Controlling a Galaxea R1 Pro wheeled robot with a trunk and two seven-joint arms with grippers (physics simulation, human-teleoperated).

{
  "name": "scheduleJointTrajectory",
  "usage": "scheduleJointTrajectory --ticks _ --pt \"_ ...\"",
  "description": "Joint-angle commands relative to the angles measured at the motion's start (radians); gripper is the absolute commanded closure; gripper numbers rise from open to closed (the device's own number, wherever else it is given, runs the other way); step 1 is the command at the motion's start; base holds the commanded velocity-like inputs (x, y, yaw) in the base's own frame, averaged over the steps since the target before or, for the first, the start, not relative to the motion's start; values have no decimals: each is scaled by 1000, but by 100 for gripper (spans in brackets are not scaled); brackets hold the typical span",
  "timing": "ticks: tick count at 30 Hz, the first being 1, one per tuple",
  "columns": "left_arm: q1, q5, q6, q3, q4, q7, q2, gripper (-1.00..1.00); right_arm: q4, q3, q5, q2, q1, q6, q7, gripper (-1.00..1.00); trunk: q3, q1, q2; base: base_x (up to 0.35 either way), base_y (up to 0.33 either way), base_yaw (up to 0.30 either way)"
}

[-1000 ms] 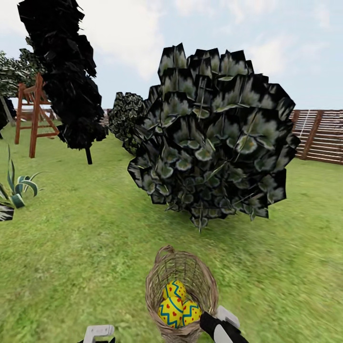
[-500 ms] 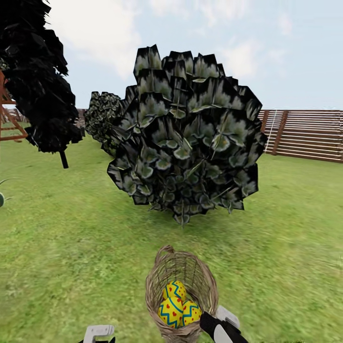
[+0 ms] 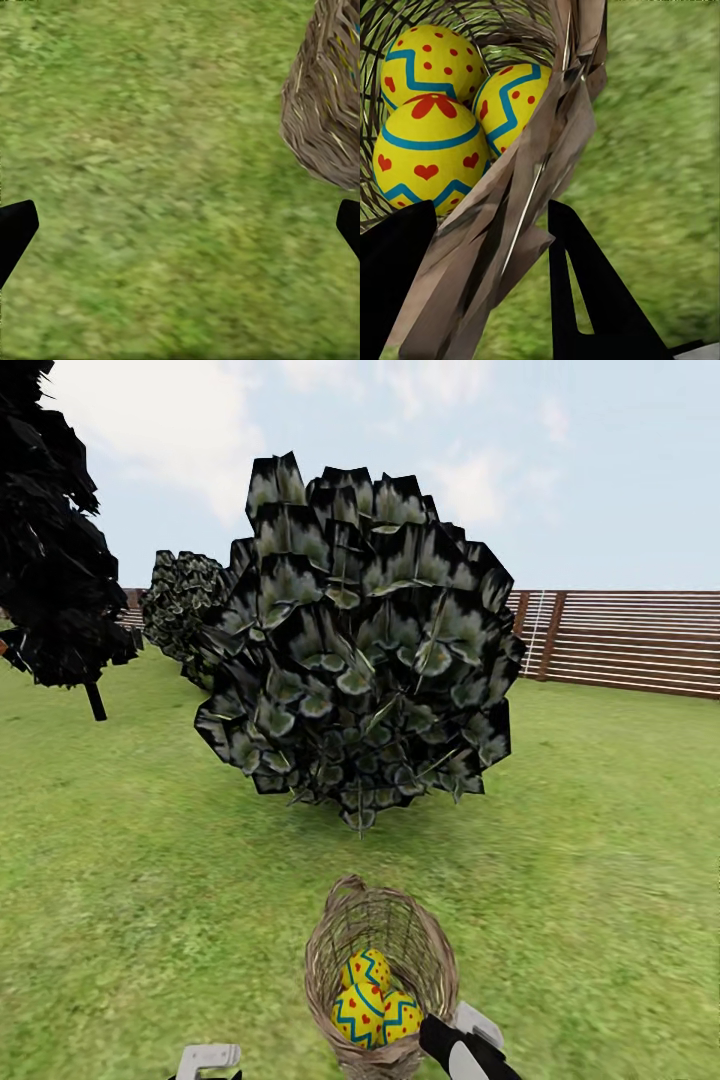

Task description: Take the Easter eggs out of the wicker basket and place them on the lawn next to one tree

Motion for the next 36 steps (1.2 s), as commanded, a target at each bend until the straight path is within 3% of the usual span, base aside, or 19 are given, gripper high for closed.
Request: scheduleJointTrajectory --ticks 1,19,36 --pt "0 3 6 -1 -2 2 0 -100 -3 7 -6 -1 0 4 -8 100 -1 0 -1 0 0 -1" --pt "1 10 6 -3 -2 2 0 -100 -3 7 -6 -1 1 4 -2 100 5 0 -1 0 0 -137" --pt "0 1 6 -4 -1 16 -1 -100 -3 6 -6 -2 1 2 -2 100 76 -65 118 0 0 -229"
